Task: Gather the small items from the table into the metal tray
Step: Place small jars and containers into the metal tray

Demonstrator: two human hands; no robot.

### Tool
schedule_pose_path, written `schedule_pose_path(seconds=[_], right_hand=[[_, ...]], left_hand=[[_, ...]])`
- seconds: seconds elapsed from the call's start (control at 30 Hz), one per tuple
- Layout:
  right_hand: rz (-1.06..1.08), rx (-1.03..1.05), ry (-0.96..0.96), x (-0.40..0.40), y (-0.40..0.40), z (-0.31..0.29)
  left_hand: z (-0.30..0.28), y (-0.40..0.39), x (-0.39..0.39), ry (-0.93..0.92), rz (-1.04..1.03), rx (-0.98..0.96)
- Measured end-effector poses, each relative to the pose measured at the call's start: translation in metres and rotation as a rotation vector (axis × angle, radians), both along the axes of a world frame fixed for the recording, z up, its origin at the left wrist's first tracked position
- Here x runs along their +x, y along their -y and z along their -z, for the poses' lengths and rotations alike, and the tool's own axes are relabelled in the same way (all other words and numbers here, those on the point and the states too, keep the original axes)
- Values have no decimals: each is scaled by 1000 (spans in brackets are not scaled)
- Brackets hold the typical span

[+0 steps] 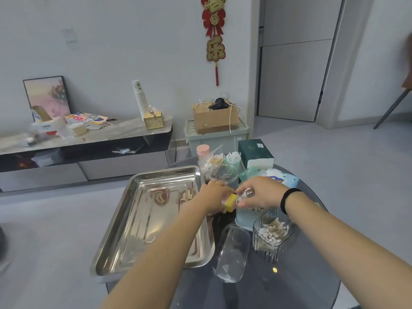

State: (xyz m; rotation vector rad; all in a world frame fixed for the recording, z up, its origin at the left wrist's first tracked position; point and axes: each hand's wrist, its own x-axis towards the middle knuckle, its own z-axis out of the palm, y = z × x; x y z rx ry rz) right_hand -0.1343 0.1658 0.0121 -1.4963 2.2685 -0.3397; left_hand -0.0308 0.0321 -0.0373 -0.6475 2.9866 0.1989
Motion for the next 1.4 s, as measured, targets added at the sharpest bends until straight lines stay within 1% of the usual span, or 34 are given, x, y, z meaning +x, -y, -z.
schedule_pose_path(seconds=[0.07,0.17,0.33,0.47,0.57,0.7,0.8,0.87,0.97,1.07,1.23,1.33,1.4], right_hand=[[3,4,6,-4,1,-3],[-2,-6,19,-7,3,-5],[-30,-22,35,-9,4,0],[-50,-18,29,-6,8,-1],[-64,-41,29,3,20,0],[-34,-80,2,17,41,0],[-15,-119,-36,27,57,3],[11,-145,-56,32,70,6],[31,-146,-91,33,84,8],[26,-120,-78,29,92,11],[41,-106,-67,27,96,17],[48,-111,-60,27,97,17],[48,-118,-47,26,93,17]], left_hand=[[2,6,-5,2,20,41],[1,11,-9,-20,36,43],[-15,18,-3,-196,30,145],[-32,22,18,-315,-36,266],[-35,32,40,-446,-171,407],[-21,51,72,-673,-470,611],[-10,71,91,-791,-648,585],[-5,86,100,-795,-713,519],[0,103,107,-714,-738,435],[5,124,113,-683,-755,421],[9,153,121,-651,-738,335],[11,150,120,-616,-724,308],[12,143,119,-589,-742,330]])
